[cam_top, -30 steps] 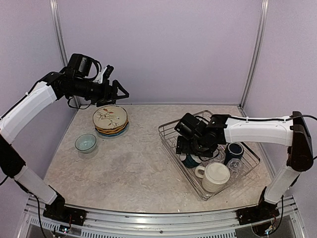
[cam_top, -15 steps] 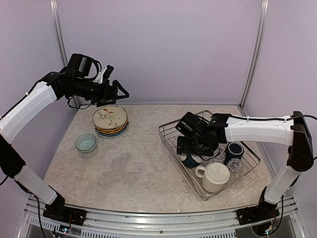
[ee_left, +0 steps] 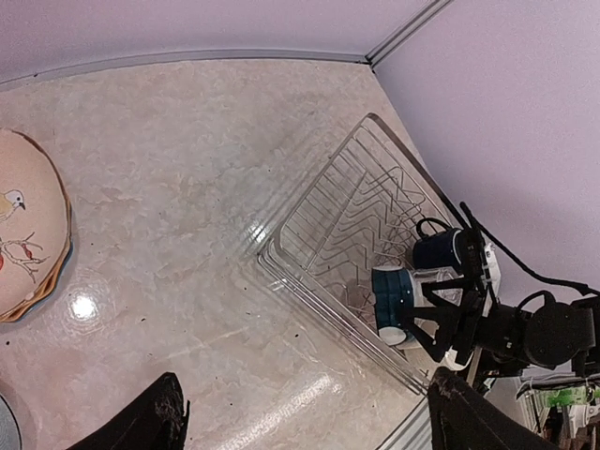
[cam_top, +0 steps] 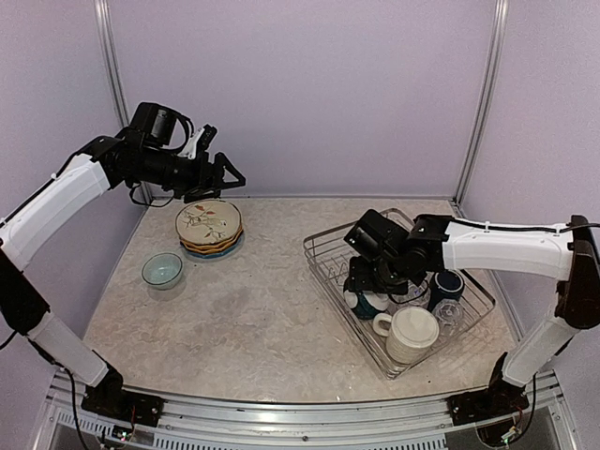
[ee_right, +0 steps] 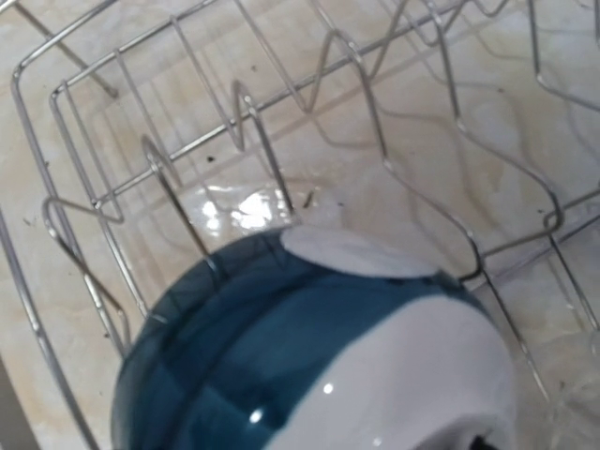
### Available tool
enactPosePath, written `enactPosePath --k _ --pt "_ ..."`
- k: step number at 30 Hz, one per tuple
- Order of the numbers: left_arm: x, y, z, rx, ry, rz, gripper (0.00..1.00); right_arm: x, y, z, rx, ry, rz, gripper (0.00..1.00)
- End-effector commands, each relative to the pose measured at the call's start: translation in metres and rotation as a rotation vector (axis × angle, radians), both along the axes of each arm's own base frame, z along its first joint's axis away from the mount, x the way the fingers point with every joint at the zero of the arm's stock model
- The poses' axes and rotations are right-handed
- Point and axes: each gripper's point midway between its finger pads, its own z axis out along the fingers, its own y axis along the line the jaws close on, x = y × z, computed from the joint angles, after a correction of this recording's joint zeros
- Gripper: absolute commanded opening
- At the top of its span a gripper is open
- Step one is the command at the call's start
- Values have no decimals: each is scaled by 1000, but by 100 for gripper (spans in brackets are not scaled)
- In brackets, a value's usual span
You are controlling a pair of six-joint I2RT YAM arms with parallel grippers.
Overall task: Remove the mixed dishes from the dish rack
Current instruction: Adjust the bowl on the dish rack.
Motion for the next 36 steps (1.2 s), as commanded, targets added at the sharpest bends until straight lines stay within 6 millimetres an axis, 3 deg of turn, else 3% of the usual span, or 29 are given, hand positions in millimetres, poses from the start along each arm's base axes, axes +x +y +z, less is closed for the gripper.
enactPosePath --k 1,25,28,32,36 --pt "0 -4 -6 -1 20 -12 85 -18 -58 -17 -196 73 -57 73" --pt "-5 -7 -2 -11 17 -27 85 -39 -97 8 -232 57 -82 71" --pt "-6 -11 -5 -13 28 -37 85 -37 -92 11 -194 38 -75 70" --pt "-5 -15 -12 -6 42 -49 85 -25 -70 27 -111 -4 -43 71" --pt "-1 -15 -20 7 76 -42 85 -22 -46 43 -80 -24 33 85"
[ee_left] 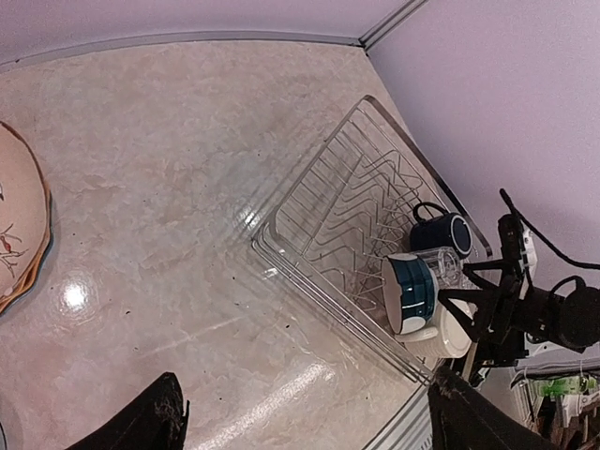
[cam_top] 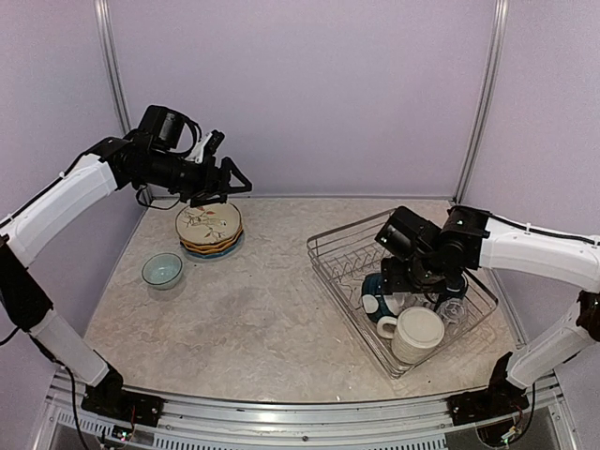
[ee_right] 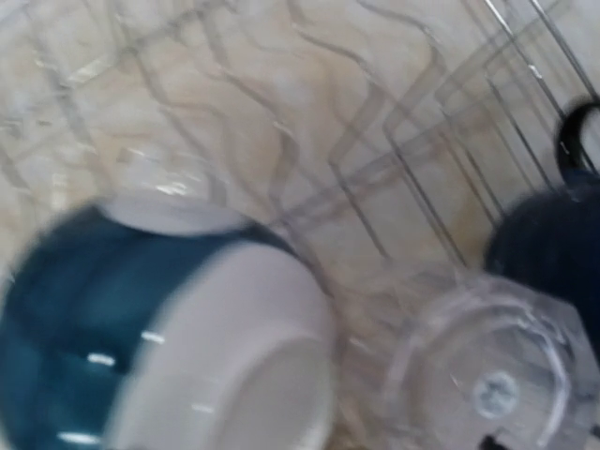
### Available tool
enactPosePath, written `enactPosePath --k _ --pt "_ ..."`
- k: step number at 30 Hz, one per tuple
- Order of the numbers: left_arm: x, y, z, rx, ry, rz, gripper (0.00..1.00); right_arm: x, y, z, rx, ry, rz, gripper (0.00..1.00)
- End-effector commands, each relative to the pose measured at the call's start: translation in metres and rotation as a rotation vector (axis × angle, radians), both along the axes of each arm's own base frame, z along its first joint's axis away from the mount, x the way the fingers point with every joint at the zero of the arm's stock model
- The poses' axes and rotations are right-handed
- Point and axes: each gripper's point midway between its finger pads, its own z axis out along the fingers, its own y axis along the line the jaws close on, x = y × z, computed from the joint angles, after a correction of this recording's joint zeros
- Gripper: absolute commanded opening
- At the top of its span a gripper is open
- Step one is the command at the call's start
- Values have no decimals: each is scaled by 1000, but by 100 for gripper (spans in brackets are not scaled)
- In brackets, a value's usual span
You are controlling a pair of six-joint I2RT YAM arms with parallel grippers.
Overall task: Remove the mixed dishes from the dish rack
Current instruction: Adjust the bowl on the dish rack, then grab the bowl from the dish rack.
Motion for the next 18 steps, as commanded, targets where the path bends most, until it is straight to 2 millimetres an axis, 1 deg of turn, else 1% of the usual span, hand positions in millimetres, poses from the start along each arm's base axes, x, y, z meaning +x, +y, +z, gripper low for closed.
enactPosePath --k 1,4,5,8,11,12,18 --pt "2 -5 -12 6 50 -14 85 7 26 20 42 -33 78 89" --pt "-1 -6 -8 1 32 -21 85 7 35 11 30 -1 92 99" --pt "-1 -5 -6 1 21 -18 85 7 38 9 25 8 94 100" --pt "-1 -3 -5 -1 17 -11 85 10 46 3 -10 29 77 100" --pt "-3 -8 -4 -19 38 -31 85 14 50 -5 -46 45 30 100" --pt "-4 -8 -4 -25 43 -36 85 15 49 -12 -75 58 13 100" --pt "-6 -8 -1 -38 41 -38 86 17 39 -28 -211 97 -58 100"
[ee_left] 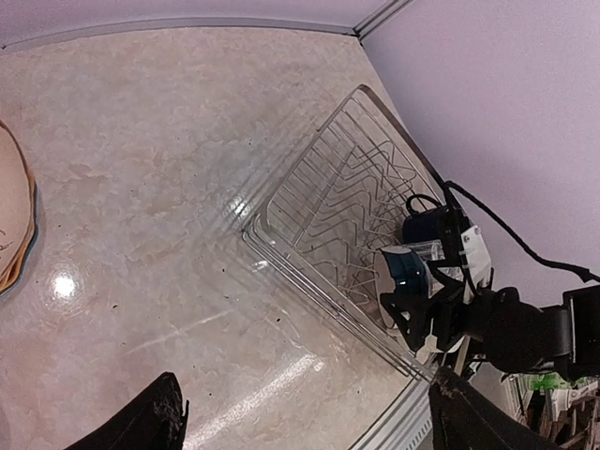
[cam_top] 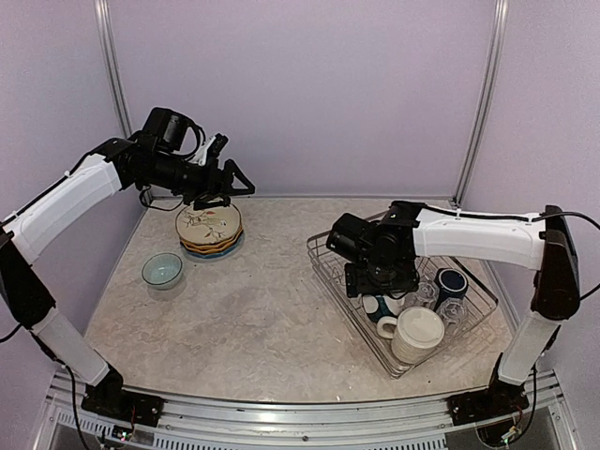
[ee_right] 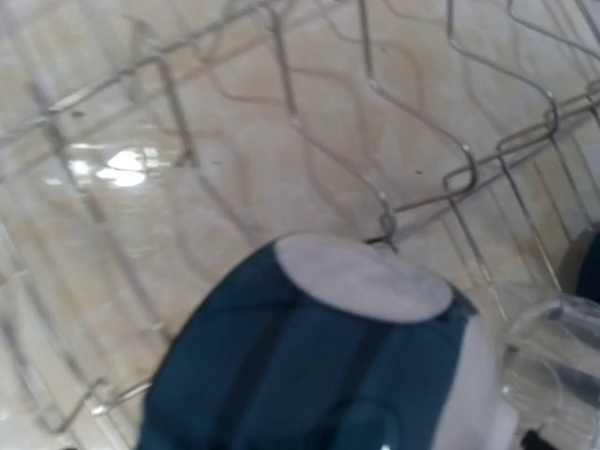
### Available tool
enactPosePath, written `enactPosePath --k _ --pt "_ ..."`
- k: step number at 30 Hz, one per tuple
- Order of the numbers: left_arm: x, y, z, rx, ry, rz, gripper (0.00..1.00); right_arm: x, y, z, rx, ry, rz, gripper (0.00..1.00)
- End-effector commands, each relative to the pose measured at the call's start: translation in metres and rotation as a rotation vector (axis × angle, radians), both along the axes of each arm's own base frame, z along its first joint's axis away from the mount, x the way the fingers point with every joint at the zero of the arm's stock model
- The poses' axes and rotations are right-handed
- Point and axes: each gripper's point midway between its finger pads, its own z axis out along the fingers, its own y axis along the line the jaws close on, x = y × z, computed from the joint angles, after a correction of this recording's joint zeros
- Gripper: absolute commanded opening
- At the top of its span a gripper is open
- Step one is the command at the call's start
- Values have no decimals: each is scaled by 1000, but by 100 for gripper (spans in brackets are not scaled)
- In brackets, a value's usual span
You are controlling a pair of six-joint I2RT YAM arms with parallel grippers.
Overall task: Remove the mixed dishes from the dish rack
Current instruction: Grab the bowl from the dish rack.
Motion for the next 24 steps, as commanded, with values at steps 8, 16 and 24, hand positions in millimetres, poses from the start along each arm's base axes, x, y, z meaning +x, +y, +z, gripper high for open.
enactPosePath --k 8,16,24 --pt "-6 2 15 -37 -17 -10 86 -4 -23 -12 -212 19 -135 100" --pt "-4 3 12 -46 -2 -7 86 -8 -14 -23 -126 14 -135 86" --pt "-3 2 9 -46 8 -10 86 -10 -18 -12 -95 -18 -138 68"
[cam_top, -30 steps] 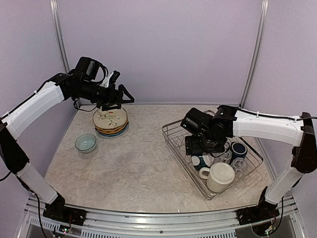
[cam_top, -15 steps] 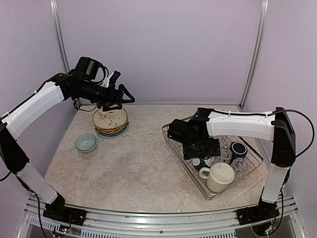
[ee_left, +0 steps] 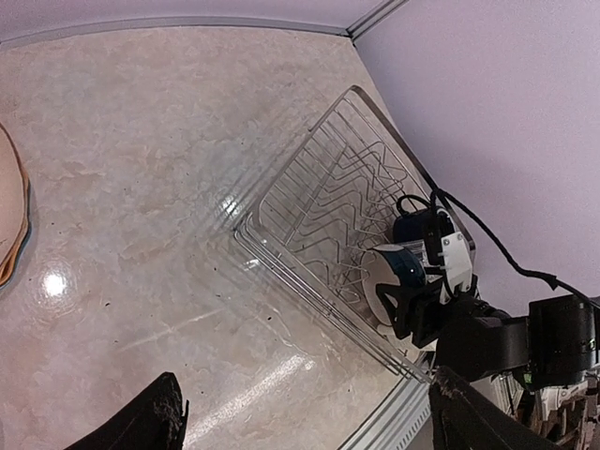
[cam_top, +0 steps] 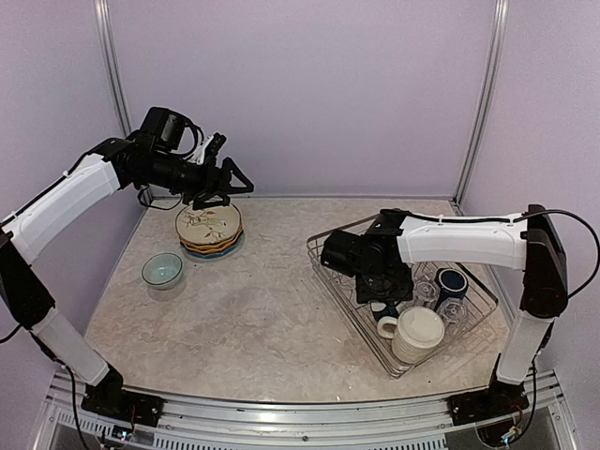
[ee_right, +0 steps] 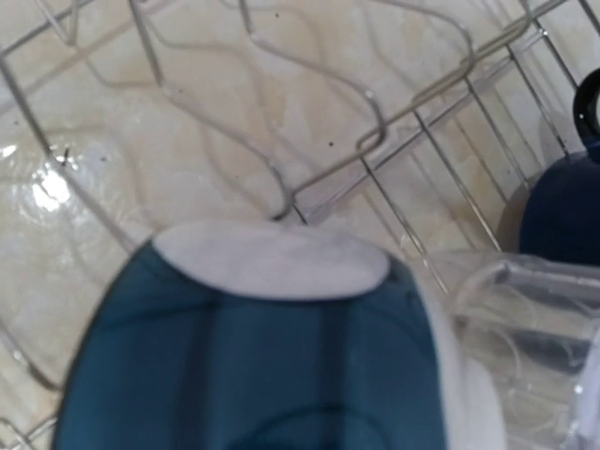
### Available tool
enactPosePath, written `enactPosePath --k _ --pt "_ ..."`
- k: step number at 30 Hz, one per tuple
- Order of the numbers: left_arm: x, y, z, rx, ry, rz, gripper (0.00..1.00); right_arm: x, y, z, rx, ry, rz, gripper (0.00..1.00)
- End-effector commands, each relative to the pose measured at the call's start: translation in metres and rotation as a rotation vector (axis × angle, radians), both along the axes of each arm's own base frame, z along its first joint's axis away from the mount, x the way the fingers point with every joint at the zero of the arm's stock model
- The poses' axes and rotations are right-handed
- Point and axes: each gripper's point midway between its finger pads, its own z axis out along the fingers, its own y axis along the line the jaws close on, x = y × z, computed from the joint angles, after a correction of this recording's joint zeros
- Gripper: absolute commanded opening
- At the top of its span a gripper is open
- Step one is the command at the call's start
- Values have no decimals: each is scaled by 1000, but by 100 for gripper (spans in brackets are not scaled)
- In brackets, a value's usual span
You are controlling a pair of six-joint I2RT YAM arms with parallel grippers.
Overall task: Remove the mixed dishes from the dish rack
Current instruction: Grab the bowl from the dish rack, then pass from the right arm to the left
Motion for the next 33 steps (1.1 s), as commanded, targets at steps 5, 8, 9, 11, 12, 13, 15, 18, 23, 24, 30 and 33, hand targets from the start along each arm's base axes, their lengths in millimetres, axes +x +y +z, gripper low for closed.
enactPosePath --k 5,8,9,11,12,13,15,18,23,24,30,33 --pt "5 5 -1 -15 7 12 86 -1 4 33 88 -77 24 56" --pt "9 8 -2 -37 34 15 85 3 6 45 98 -107 48 48" --pt "10 9 -3 -35 36 19 85 4 5 49 96 -114 49 44" --pt "11 10 -4 -23 25 26 85 4 6 57 110 -128 56 37" --pt "11 11 -4 -21 19 29 85 4 6 61 120 -132 63 33" --pt "12 12 -3 -21 15 31 86 4 6 64 132 -137 72 30" --pt "12 12 -4 -19 26 34 85 3 7 71 166 -159 101 24" --pt "12 11 -6 -14 23 30 85 5 11 83 264 -220 156 21" --pt "13 10 -10 -14 29 30 86 14 17 111 483 -336 226 15" --pt "13 8 -13 -7 34 29 86 15 16 114 507 -349 231 15" --pt "4 -13 -22 4 46 -27 86 13 -1 127 595 -412 277 13" --pt "-9 -37 -24 -58 103 -99 86 15 -11 136 694 -481 303 14"
